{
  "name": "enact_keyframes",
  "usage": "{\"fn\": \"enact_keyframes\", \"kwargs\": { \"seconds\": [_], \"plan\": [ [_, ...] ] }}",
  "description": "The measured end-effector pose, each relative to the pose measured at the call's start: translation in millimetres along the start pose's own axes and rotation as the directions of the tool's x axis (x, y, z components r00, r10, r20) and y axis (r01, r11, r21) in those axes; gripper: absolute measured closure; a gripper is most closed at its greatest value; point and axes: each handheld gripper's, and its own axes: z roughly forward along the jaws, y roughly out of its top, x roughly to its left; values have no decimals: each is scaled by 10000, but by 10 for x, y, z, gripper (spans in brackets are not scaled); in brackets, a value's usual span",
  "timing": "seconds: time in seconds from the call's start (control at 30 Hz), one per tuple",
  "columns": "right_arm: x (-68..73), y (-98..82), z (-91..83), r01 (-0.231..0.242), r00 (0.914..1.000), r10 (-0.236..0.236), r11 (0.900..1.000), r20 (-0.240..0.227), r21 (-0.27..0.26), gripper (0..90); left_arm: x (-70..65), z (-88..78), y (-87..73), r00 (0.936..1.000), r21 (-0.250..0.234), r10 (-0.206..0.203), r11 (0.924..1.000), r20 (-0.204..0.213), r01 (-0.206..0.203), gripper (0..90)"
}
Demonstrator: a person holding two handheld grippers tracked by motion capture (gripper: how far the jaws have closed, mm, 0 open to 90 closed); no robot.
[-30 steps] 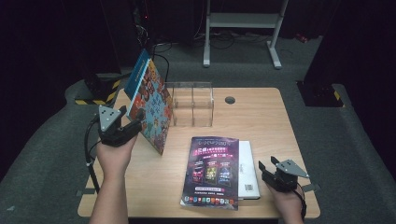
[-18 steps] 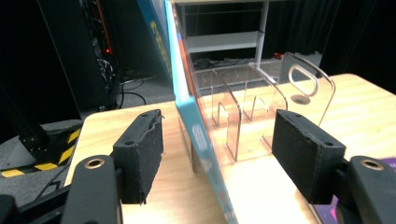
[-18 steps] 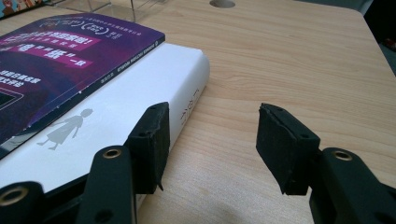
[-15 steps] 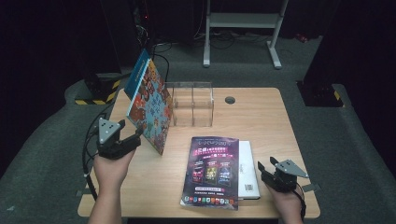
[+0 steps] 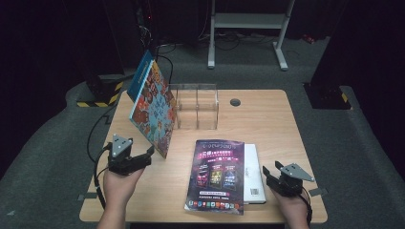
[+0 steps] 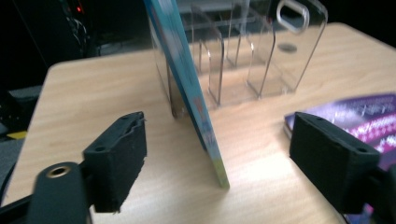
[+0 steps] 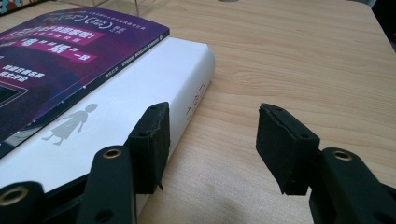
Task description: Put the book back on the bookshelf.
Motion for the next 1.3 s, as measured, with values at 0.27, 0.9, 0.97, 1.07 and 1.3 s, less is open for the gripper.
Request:
{"fn": "enact_keyframes", "kwargs": {
  "seconds": [0.27, 0.9, 0.97, 1.07, 1.3],
  "plan": [
    [16, -5, 18, 49, 9999, -48, 9999, -98, 139, 449, -91, 149, -259, 9991, 371, 331, 9987, 247, -340, 165],
    [54, 58, -25, 111, 9986, -113, 9999, -520, -35, 447, -520, 636, -680, 9703, 1450, 252, 9875, 2408, -616, 140],
    [104, 79, -32, 256, 9974, -257, 9997, -670, -29, 443, -602, 724, -700, 9630, 1479, 263, 9867, 2681, -681, 139],
    [187, 93, -23, 607, 9956, -616, 9981, -706, -136, 434, -708, 823, -710, 9468, 1506, 182, 9861, 3213, -701, 135],
    [427, 142, 53, 832, 9930, -783, 9951, -884, 538, 408, -777, 867, -693, 9340, 1339, 192, 9884, 3566, -714, 167]
  ]
}}
